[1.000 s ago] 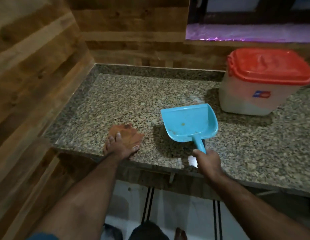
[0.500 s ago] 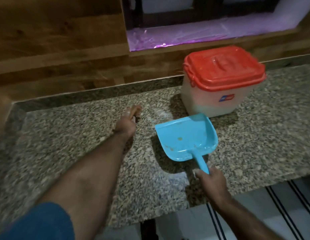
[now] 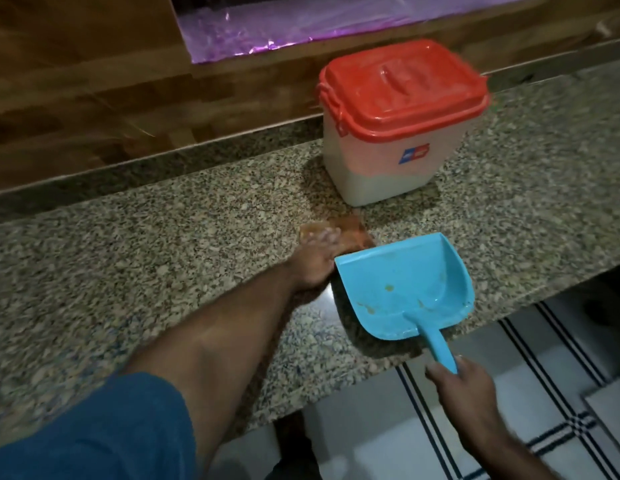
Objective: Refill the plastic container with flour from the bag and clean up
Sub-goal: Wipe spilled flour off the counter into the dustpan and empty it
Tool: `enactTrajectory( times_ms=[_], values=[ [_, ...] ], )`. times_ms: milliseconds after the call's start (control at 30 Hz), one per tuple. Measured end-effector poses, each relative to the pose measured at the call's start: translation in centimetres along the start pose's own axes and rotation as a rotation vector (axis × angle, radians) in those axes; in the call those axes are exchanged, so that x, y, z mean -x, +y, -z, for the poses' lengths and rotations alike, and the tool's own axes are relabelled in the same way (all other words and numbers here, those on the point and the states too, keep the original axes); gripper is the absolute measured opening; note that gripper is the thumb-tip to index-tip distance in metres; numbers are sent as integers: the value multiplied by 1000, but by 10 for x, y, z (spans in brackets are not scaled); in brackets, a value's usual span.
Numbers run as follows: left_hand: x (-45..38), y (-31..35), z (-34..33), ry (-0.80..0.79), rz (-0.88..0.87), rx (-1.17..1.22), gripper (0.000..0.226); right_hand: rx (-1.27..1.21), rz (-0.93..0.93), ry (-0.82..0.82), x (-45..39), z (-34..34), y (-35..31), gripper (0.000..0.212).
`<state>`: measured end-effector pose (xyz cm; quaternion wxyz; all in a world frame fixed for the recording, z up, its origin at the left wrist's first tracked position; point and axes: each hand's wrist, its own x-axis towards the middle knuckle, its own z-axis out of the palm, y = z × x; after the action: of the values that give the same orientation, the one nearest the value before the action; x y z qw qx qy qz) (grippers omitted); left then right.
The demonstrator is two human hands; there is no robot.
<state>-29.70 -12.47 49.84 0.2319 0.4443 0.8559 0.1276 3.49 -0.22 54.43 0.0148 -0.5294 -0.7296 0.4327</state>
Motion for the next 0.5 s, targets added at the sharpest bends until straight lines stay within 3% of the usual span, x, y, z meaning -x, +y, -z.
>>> enactTrajectory(
  times_ms=[100, 200, 333, 367, 500],
  values=[
    [65, 28, -20, -66, -61, 115, 60, 40, 35, 1, 9, 23, 21, 34],
    [128, 53, -33, 70, 52, 302, 52, 55, 102, -22, 25, 49, 50, 34],
    [207, 73, -16, 416, 493, 696, 40, 142, 189, -96, 60, 80, 97, 40],
    [229, 65, -14, 487, 578, 682, 42, 174, 202, -114, 68, 87, 109, 43],
    [302, 22, -27, 681, 844, 211, 48, 327, 209, -226, 92, 104, 148, 38]
  ],
)
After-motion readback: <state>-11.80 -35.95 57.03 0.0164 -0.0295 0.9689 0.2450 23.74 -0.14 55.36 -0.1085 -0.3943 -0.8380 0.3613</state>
